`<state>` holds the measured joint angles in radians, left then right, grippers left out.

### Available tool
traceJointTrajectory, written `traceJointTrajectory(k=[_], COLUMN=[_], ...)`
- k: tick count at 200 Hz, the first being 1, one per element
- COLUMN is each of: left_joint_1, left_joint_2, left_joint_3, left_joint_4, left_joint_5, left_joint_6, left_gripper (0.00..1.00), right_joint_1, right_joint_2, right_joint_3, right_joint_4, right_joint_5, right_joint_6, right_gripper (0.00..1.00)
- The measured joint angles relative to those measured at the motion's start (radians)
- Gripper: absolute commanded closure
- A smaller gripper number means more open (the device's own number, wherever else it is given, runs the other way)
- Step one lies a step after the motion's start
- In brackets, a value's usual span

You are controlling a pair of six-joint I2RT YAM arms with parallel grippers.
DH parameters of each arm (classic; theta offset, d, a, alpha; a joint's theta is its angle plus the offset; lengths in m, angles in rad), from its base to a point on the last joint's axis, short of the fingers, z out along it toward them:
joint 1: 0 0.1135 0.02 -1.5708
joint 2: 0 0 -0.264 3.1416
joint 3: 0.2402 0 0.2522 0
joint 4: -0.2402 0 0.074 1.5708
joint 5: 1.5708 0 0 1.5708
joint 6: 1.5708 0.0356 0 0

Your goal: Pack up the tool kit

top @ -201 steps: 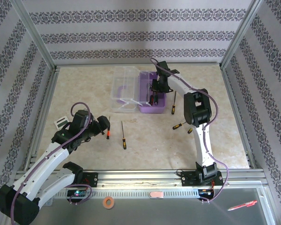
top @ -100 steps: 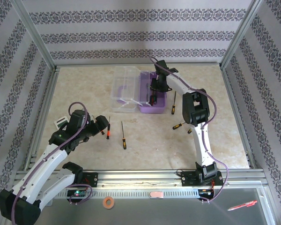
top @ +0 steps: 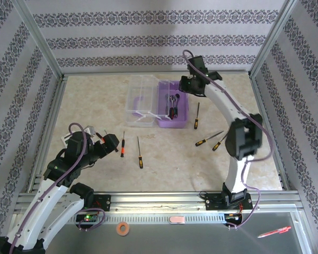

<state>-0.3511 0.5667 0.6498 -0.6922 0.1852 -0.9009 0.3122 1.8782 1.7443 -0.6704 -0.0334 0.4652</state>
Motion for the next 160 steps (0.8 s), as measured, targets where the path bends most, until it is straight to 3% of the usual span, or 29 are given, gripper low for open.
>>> traceJointTrajectory(k=[41, 79, 96, 126, 160], left_joint_1=[0.000, 0.000, 0.000, -0.021, -0.191], left_joint_2=[-0.004, 0.158, 0.246, 0.362, 0.518], left_joint_3=[-0.078, -0.080, -0.056, 0.008, 0.079], left_joint_4=[0.029, 0.057, 0.055, 0.058, 0.068], left_joint_5=[0.079, 0.114, 0.111, 0.098, 0.018], left_joint_6=[-0.009, 0.008, 0.026, 0.045, 0.041], left_gripper=[0.13, 0.30, 0.39, 0.44, 0.47], right_joint_1=[-0.011, -0.043, -0.061, -0.115, -0.154], right_joint_2=[-0.390, -0.640, -0.699, -0.761, -0.771], right_joint_3=[-0.425, -0.769, -0.846, -0.902, -0.912], right_joint_4=[0.018, -0.018, -0.025, -0.028, 0.017], right_joint_5=[0.024, 0.018, 0.010, -0.029, -0.080], right_joint_6=[-0.003, -0.016, -0.022, -0.027, -0.011], right_gripper=[0.66, 0.66, 0.69, 0.71, 0.71])
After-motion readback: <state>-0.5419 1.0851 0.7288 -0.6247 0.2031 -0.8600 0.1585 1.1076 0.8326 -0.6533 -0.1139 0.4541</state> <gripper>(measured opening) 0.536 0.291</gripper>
